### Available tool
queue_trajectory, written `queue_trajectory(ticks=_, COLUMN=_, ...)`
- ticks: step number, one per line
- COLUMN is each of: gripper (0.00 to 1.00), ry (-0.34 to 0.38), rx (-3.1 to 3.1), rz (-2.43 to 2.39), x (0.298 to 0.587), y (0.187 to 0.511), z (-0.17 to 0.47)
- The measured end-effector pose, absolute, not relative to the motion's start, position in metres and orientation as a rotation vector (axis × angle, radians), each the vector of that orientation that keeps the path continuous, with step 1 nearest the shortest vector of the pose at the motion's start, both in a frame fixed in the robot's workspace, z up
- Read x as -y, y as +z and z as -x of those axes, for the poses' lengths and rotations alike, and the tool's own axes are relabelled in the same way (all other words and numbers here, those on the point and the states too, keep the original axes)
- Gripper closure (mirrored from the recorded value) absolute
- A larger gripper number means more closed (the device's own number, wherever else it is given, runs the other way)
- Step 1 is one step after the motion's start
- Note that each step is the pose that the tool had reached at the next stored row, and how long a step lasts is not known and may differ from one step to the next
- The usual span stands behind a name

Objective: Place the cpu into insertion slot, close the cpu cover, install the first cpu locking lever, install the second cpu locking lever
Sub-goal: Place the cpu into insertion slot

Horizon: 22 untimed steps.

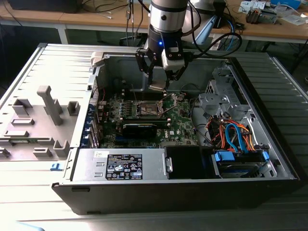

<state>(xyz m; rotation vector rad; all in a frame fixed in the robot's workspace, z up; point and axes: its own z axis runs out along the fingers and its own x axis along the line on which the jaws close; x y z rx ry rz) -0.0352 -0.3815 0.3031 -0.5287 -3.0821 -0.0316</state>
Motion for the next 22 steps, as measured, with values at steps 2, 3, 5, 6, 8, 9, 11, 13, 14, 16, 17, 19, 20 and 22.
queue_trajectory(ticks=2, gripper=0.45, ry=-0.032, rx=3.081, rz=0.538, x=0.3815, y=0.3031, z=0.0352)
queue_trajectory(ticks=3, gripper=0.45, ry=-0.032, rx=3.08, rz=0.539, x=0.3815, y=0.3031, z=0.0352)
queue_trajectory(ticks=5, gripper=0.45, ry=-0.032, rx=3.08, rz=0.54, x=0.3817, y=0.303, z=0.0352)
queue_trajectory(ticks=6, gripper=0.45, ry=-0.032, rx=3.08, rz=0.541, x=0.3818, y=0.303, z=0.0353)
queue_trajectory(ticks=8, gripper=0.45, ry=-0.032, rx=3.08, rz=0.542, x=0.3825, y=0.303, z=0.0352)
queue_trajectory(ticks=9, gripper=0.45, ry=-0.032, rx=3.08, rz=0.543, x=0.3829, y=0.3029, z=0.0352)
queue_trajectory(ticks=11, gripper=0.45, ry=-0.032, rx=3.079, rz=0.548, x=0.3835, y=0.3029, z=0.0352)
queue_trajectory(ticks=13, gripper=0.45, ry=-0.032, rx=3.078, rz=0.554, x=0.3837, y=0.3028, z=0.0352)
queue_trajectory(ticks=14, gripper=0.45, ry=-0.032, rx=3.078, rz=0.556, x=0.3837, y=0.3028, z=0.0352)
queue_trajectory(ticks=16, gripper=0.45, ry=-0.032, rx=3.077, rz=0.561, x=0.3838, y=0.3028, z=0.0352)
queue_trajectory(ticks=17, gripper=0.45, ry=-0.032, rx=3.076, rz=0.563, x=0.3838, y=0.3028, z=0.0352)
queue_trajectory(ticks=19, gripper=0.45, ry=-0.032, rx=3.075, rz=0.567, x=0.3839, y=0.3028, z=0.0352)
queue_trajectory(ticks=20, gripper=0.45, ry=-0.032, rx=3.075, rz=0.569, x=0.3839, y=0.3028, z=0.0352)
queue_trajectory(ticks=22, gripper=0.45, ry=-0.032, rx=3.075, rz=0.573, x=0.3839, y=0.3028, z=0.0352)
